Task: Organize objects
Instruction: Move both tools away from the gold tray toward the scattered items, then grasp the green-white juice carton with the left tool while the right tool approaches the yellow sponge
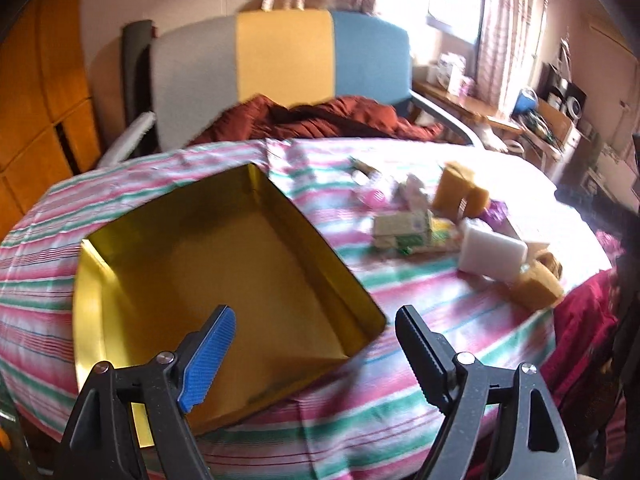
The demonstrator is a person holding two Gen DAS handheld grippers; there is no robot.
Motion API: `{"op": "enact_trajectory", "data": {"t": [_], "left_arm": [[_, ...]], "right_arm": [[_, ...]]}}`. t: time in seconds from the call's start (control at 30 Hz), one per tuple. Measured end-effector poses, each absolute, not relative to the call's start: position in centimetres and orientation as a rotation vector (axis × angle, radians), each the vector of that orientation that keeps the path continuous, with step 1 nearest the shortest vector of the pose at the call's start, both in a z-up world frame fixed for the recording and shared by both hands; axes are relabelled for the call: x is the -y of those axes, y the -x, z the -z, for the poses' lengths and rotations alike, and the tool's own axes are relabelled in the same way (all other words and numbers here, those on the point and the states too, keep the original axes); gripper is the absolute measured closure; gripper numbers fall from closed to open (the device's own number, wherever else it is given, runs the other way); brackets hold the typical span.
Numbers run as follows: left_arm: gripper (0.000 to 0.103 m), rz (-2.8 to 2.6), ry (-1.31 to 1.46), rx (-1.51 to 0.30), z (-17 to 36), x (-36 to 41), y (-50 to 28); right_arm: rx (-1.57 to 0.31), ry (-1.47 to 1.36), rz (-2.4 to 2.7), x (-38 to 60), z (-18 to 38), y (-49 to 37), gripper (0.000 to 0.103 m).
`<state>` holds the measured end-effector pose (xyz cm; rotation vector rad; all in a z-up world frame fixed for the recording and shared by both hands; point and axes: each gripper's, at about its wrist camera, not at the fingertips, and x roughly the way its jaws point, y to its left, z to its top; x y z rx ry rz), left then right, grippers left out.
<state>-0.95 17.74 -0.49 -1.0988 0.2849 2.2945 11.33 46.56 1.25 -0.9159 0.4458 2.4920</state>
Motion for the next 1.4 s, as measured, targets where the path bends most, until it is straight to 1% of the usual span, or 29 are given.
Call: {"op": "enact_trajectory", "data": {"t": [0.13,0.27,0.4,0.47,0.53,0.57,0.67,0.77,0.87,0.9,1.17,1.2,1.23,1.3,1.4], "left_arm": [[0.019,-2.200,1.144,-0.308,1.3,-20.0,0.6],[0.019,-2.119,1.135,-0.321,1.2,-22.5,-0.1],[0.019,-2.018,1.175,-0.275,1.5,-25.0,0.4],[0.020,-1.990,1.226,-0.229,1.8,-25.9,1.4],[0.021,-1.961,1.270,-0.162,2.0,-26.6,2.4],[0.021,-1.976,1.276,-0.160,2.0,-26.9,2.9],[0.021,-2.026,1.223,-0.251,2.0,-28.6,3.6],[0.020,-1.999,1.269,-0.297,3.0,-30.0,5.1],[0.019,-1.994,1.296,-0.317,3.9,-31.2,6.9],[0.016,-1.991,1.303,-0.327,4.3,-31.5,7.5],[0.015,-1.902,1.391,-0.297,7.4,-34.0,11.0],[0.017,-1.885,1.405,-0.278,7.8,-34.1,11.3],[0.026,-1.871,1.420,-0.258,8.2,-34.1,11.6],[0.029,-1.859,1.428,-0.226,8.3,-34.0,11.9],[0.029,-1.864,1.374,-0.204,7.6,-33.6,11.3]], "right_arm": [[-0.581,0.851,-2.422,-50.4,-1.2,-13.3,0.000],[-0.725,0.803,-2.375,-53.5,0.2,-14.7,0.000],[-0.901,0.764,-2.328,-55.7,2.0,-15.7,0.000],[-0.949,0.733,-2.340,-55.9,2.1,-15.6,0.000],[-0.930,0.745,-2.347,-55.7,2.2,-15.3,0.000],[-0.925,0.755,-2.359,-55.6,2.2,-15.1,0.000],[-0.903,0.790,-2.393,-55.0,2.2,-14.5,0.000],[-0.902,0.799,-2.412,-54.8,2.3,-14.4,0.000],[-0.926,0.806,-2.419,-54.9,2.5,-14.4,0.000],[-0.932,0.806,-2.420,-54.9,2.6,-14.4,0.000],[-0.946,0.842,-2.425,-54.9,3.0,-13.9,0.000],[-0.943,0.849,-2.426,-54.8,3.0,-13.8,0.000],[-0.940,0.856,-2.428,-54.7,3.1,-13.7,0.000],[-0.924,0.860,-2.424,-54.6,3.0,-13.6,0.000],[-0.910,0.853,-2.420,-54.7,3.0,-13.6,0.000]]}}
